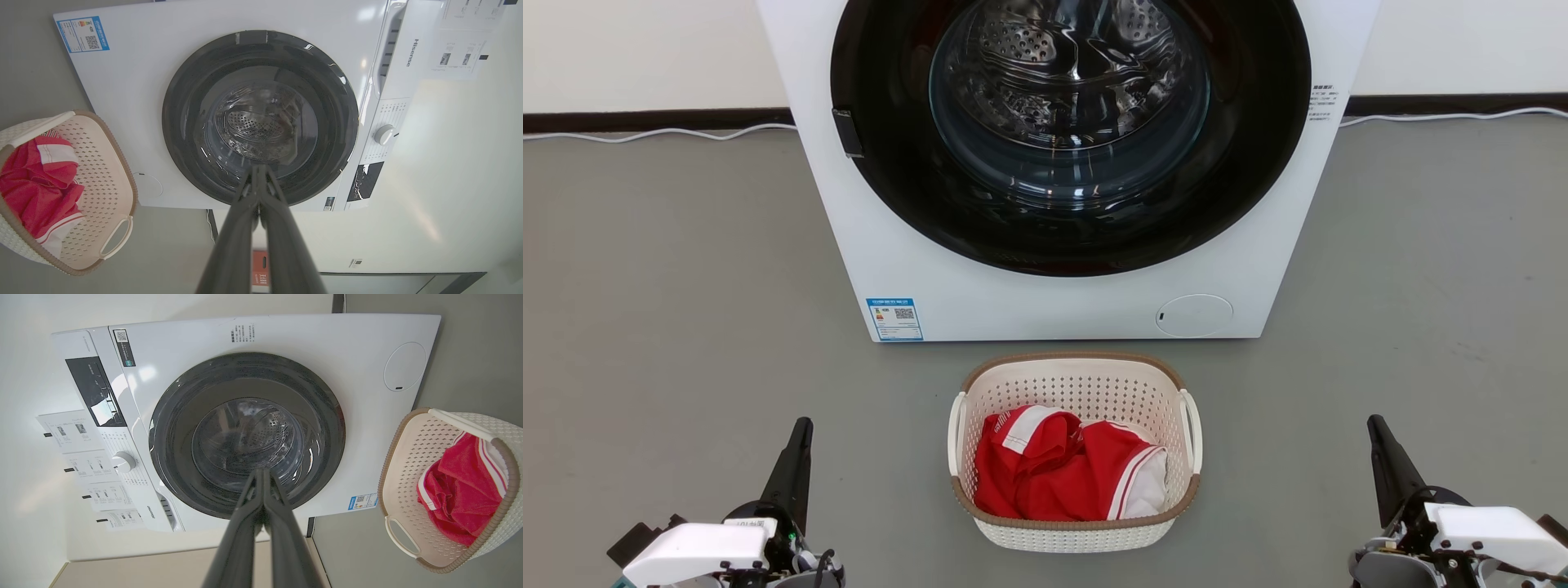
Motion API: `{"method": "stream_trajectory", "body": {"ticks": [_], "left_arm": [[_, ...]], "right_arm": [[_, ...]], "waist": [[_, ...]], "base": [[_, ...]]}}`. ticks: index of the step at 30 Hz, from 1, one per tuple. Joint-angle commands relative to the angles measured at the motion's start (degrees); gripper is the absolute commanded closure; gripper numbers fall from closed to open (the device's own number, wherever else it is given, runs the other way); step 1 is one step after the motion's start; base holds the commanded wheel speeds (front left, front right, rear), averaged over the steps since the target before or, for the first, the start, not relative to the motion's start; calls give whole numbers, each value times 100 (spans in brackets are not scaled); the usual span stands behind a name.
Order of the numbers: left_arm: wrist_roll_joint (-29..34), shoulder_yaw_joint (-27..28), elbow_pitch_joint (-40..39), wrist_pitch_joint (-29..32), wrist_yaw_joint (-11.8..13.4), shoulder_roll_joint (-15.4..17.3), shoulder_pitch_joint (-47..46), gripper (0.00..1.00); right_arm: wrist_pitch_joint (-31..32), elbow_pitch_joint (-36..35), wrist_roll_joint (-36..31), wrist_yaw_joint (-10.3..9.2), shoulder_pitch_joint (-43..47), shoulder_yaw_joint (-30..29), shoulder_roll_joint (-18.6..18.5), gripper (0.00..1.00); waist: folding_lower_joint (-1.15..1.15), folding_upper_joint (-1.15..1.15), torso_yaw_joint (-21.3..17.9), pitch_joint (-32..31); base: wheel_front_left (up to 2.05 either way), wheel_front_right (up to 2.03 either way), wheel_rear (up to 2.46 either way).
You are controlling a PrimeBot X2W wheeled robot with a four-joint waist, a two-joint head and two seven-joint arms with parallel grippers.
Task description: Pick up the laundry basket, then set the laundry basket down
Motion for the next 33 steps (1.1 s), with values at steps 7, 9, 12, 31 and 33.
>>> {"method": "stream_trajectory", "body": {"ticks": [7,9,12,31,33], "left_arm": [[-29,170,-161,33,-35,77,-305,100],[1,-1,28,-8,1,-4,18,0],[2,-10,244,-14,7,-45,188,0],[774,-11,161,-350,5,-25,160,0],[951,-13,158,-384,22,-23,148,0]], "right_arm": [[41,-169,37,42,-336,103,-63,100],[-2,19,-3,0,27,7,3,0],[-4,214,-3,-3,179,23,60,0],[-340,12,-1185,4,121,122,41,0],[-374,-22,-1389,5,113,145,39,0]], "waist": [[0,0,0,0],[0,0,0,0],[0,0,0,2],[0,0,6,11],[0,0,5,11]], "base": [[0,0,0],[0,0,0],[0,0,0],[0,0,0],[0,0,0]]}}
